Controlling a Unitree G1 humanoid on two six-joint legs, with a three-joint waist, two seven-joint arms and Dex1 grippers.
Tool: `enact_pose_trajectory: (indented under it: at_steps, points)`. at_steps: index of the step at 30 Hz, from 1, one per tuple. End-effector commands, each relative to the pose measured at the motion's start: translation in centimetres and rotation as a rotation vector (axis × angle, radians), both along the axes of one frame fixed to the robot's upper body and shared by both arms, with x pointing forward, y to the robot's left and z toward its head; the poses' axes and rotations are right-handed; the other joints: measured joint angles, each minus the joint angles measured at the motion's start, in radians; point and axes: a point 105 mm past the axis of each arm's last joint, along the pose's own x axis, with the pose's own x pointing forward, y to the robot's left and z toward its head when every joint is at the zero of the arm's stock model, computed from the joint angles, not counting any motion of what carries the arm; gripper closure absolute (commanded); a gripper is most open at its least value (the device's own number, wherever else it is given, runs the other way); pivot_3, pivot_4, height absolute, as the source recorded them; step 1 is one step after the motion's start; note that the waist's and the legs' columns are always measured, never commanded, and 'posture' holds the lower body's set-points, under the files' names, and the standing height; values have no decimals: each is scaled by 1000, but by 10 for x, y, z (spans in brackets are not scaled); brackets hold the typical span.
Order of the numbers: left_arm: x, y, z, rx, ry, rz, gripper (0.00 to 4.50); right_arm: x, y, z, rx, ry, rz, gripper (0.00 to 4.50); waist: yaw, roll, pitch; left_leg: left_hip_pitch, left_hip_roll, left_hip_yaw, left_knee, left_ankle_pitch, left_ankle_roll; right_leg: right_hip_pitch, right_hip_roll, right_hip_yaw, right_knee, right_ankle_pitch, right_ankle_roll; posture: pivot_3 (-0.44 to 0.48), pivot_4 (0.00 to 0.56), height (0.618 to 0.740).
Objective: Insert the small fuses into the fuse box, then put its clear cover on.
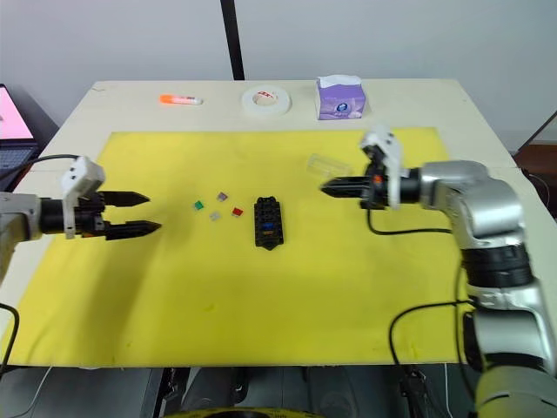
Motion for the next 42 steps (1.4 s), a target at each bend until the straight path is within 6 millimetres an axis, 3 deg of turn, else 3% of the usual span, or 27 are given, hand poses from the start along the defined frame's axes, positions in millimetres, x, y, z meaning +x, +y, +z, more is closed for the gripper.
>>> enact_pose_trajectory:
  at_steps: [1, 4, 7, 13, 17, 20, 23, 25, 29, 32, 37, 42]
  points:
    - [2, 33, 16, 17, -82, 102, 0, 0, -57, 11, -45, -81, -208, 4080, -2, 0, 0, 0, 0, 0, 0, 0, 0, 0, 0, 0, 0, 0, 0, 0, 150, 740]
    - [-2, 54, 11, -8, -70, 170, 0, -4, -107, 2, -84, -89, -392, 3193, -6, 0, 0, 0, 0, 1, 0, 0, 0, 0, 0, 0, 0, 0, 0, 0, 150, 740]
    - [-5, 71, 6, -27, -65, 236, 0, -9, -140, -9, -123, -99, -511, 2111, -9, 0, 0, 2, 0, 2, -1, 0, 0, 0, 0, 1, 0, 0, 0, 0, 150, 740]
    - [-2, 71, 5, -52, -65, 229, 0, -9, -149, -14, -111, -118, -554, 15, -7, 0, 0, 3, 1, 3, -1, 0, 0, 0, 0, 3, 1, 0, 0, 0, 150, 740]
    - [6, 67, 9, -39, -108, 216, 0, -7, -143, -12, -106, -124, -544, 15, -5, 0, 0, 3, 0, 4, -1, 0, 0, 0, 0, 3, 1, 0, 0, 0, 150, 740]
    - [28, 27, 9, -84, -114, 77, 0, 1, -99, 2, -49, -143, -391, 15, -1, 1, 0, 3, 0, 3, 0, 0, 0, 1, 0, 3, 1, 0, 0, 0, 150, 740]
    - [33, 1, 6, -125, -46, -34, 0, 3, -64, 14, -26, -160, -276, 15, -6, 1, 0, 2, 0, 3, 4, 0, 0, 1, 1, 3, 3, 0, 1, 0, 150, 740]
    - [35, -16, -2, -115, 29, -123, 0, -2, -18, 30, 17, -181, -127, 15, -13, 1, 0, 1, 0, 3, 4, 0, 0, 1, 1, 3, 3, 0, 1, 0, 150, 740]
    - [40, -28, -12, -73, 79, -183, 0, -24, 53, 49, 93, -207, 104, 15, -23, 1, 0, 1, 0, 2, 4, -1, 3, 0, 1, 2, 5, 0, 1, 0, 150, 740]
    - [44, -35, -16, -63, 98, -210, 0, -45, 94, 53, 132, -200, 239, 15, -21, 1, 0, 1, 0, 1, 5, -1, 3, 0, 1, 2, 6, 0, 1, 0, 150, 740]
    - [50, -48, -26, -48, 118, -242, 0, -69, 130, 44, 150, -177, 337, 15, -2, 1, 0, -1, 0, 1, 7, -2, 3, 0, 0, 1, 6, 0, 1, 0, 150, 740]
    - [52, -56, -35, -64, 158, -249, 0, -70, 130, 38, 148, -159, 320, 15, 8, 0, -1, -2, 0, 0, 9, -2, 3, 0, 0, 1, 6, 0, 1, 0, 150, 740]
